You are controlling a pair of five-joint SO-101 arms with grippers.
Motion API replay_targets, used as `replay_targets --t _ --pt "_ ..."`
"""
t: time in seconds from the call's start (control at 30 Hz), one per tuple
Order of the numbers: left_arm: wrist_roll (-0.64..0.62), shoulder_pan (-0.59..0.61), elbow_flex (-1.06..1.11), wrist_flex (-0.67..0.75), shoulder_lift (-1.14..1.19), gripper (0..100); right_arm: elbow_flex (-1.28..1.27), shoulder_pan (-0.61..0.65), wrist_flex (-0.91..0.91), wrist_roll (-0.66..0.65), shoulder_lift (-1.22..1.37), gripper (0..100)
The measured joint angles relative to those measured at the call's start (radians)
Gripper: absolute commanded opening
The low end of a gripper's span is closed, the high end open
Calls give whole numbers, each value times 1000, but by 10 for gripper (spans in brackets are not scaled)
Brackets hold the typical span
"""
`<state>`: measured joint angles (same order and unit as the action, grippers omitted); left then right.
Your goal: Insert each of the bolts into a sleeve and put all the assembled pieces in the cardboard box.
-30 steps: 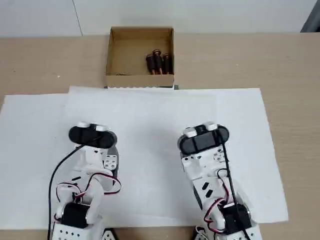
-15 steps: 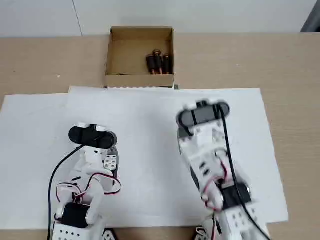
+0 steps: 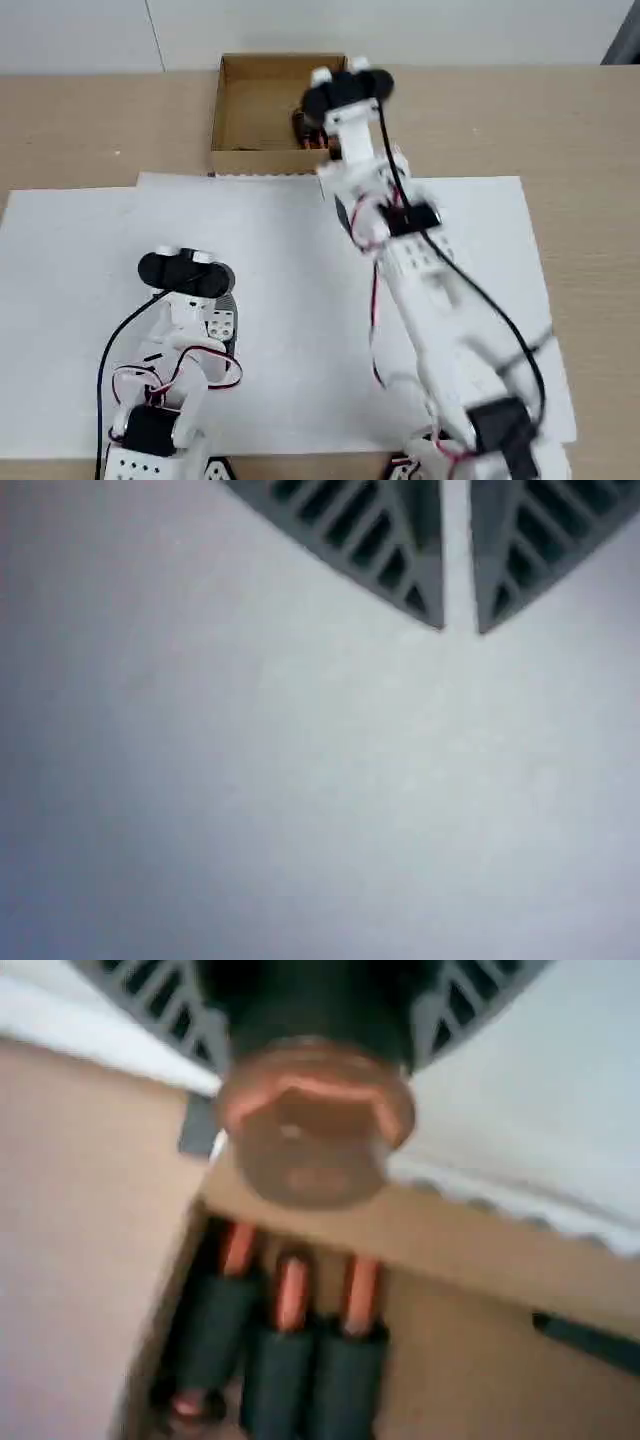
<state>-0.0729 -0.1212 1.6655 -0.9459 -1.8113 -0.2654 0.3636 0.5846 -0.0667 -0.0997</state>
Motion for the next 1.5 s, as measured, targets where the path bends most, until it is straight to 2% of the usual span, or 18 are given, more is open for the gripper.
replay_targets --t 0.37,0.67,1.03,1.27,1.5 --pt "2 0 0 0 0 6 580 0 0 -173 523 3" --pt "2 0 0 0 0 6 928 34 0 -313 829 3" --pt "2 0 0 0 0 6 1183 84 0 -362 1057 10" --pt "2 0 0 0 0 6 1231 84 0 -362 1120 160" --pt "2 0 0 0 0 6 1263 91 -2 -362 1123 162"
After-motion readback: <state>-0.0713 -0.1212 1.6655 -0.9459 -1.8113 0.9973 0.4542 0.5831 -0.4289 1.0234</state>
